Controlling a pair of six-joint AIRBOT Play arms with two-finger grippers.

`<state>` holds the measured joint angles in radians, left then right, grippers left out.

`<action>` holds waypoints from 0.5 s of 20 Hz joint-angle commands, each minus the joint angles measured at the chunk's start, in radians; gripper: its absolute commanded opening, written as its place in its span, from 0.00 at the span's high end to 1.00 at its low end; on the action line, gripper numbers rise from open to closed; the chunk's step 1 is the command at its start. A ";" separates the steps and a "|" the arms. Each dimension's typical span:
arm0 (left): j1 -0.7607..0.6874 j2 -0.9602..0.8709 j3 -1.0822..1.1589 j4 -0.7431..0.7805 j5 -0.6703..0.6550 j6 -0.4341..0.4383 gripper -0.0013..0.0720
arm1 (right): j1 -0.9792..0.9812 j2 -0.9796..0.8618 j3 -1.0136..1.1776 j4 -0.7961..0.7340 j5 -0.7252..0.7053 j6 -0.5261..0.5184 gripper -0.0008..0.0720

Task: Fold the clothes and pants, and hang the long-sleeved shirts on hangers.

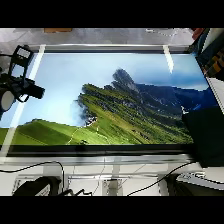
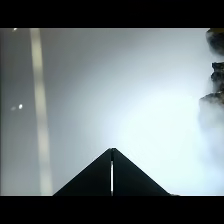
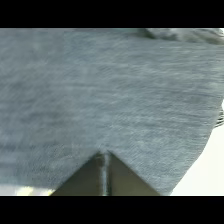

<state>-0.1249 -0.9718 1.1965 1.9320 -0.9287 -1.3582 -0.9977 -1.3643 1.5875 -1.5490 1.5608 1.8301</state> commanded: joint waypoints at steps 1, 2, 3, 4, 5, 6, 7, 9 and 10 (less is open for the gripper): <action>0.000 -0.016 0.000 0.002 0.000 -0.003 0.95 | 0.126 0.016 0.003 0.000 -0.029 -0.061 0.94; 0.000 -0.018 0.000 0.002 0.000 -0.003 0.95 | 0.184 0.024 0.004 -0.001 -0.044 -0.064 0.94; 0.000 -0.020 0.000 0.002 0.000 -0.003 0.95 | 0.254 0.033 0.004 -0.001 -0.061 -0.071 0.94; 0.000 -0.019 0.000 0.001 0.000 -0.003 0.95 | 0.332 0.043 0.004 -0.005 -0.075 -0.074 0.94; 0.000 -0.019 0.000 0.001 0.000 -0.003 0.95 | 0.410 0.052 0.004 -0.008 -0.082 -0.113 0.94; 0.000 -0.019 0.000 0.001 0.000 -0.003 0.95 | 0.500 0.064 0.004 -0.023 -0.084 -0.174 0.94; 0.000 -0.019 0.000 0.002 0.000 -0.003 0.95 | 0.586 0.077 0.003 -0.039 -0.087 -0.214 0.94; 0.000 -0.019 0.000 0.001 0.000 -0.003 0.95 | 0.760 0.107 0.003 -0.108 -0.114 -0.229 0.94; 0.000 -0.019 0.000 0.001 0.000 -0.003 0.95 | 0.841 0.120 0.003 -0.179 -0.126 -0.228 0.94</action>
<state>-0.1249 -0.9901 1.1965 1.9331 -0.9287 -1.3617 -0.3725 -1.2781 1.5906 -1.6123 1.4712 1.6539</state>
